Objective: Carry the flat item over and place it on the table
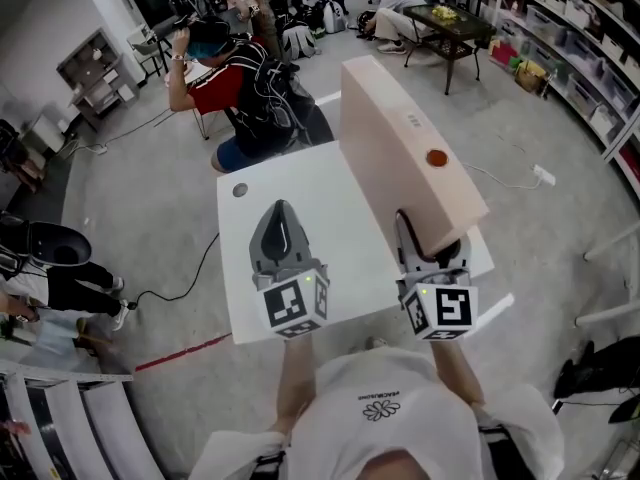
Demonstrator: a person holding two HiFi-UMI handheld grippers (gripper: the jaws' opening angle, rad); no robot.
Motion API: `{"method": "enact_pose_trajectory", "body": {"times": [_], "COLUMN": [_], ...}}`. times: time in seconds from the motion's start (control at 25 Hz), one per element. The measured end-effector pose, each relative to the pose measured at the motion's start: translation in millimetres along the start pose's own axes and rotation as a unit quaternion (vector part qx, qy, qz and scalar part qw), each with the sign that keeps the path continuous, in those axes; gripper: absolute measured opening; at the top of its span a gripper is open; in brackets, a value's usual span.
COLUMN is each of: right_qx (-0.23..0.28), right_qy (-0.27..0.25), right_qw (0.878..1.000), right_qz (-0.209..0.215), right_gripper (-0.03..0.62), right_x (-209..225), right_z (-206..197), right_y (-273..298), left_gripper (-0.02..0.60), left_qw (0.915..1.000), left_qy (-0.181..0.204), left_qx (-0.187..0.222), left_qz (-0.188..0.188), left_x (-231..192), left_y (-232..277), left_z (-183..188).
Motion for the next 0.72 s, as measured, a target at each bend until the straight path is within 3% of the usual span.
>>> {"method": "enact_pose_trajectory", "body": {"times": [0.12,0.24,0.36,0.56,0.72], "right_qx": [0.003,0.030,-0.005,-0.001,-0.011], "right_qy": [-0.066,-0.178,-0.303,-0.413,-0.520], "right_qw": [0.998,0.984,0.953,0.911,0.854], "right_qz": [-0.001,0.010,0.015,-0.005,0.007], "right_gripper": [0.288,0.288,0.288,0.288,0.288], "right_x": [0.6,-8.5,-13.7,-16.6,-20.6], "right_z": [8.1,24.0,22.0,12.1,3.2], "right_y": [4.2,8.3,7.1,4.7,9.3], "left_gripper": [0.015,0.015,0.015,0.015,0.015], "left_qw": [1.0000,0.9999,0.9997,0.9968,0.9969], "left_qy": [0.009,0.013,0.023,0.079,0.078], "left_qx": [-0.004,-0.008,-0.007,0.000,-0.012], "left_qz": [0.002,0.001,0.003,0.009,0.006], "left_x": [3.7,2.7,2.6,13.4,11.4], "left_y": [4.5,5.9,3.0,-4.2,-7.4], "left_z": [2.8,5.5,2.9,3.6,2.0]}}
Point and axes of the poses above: the fingertips, and each gripper's own axes: y forward along the fingers, x to its right, z out of its top, the point moved 5 cm from there along -y, backward along the fingers
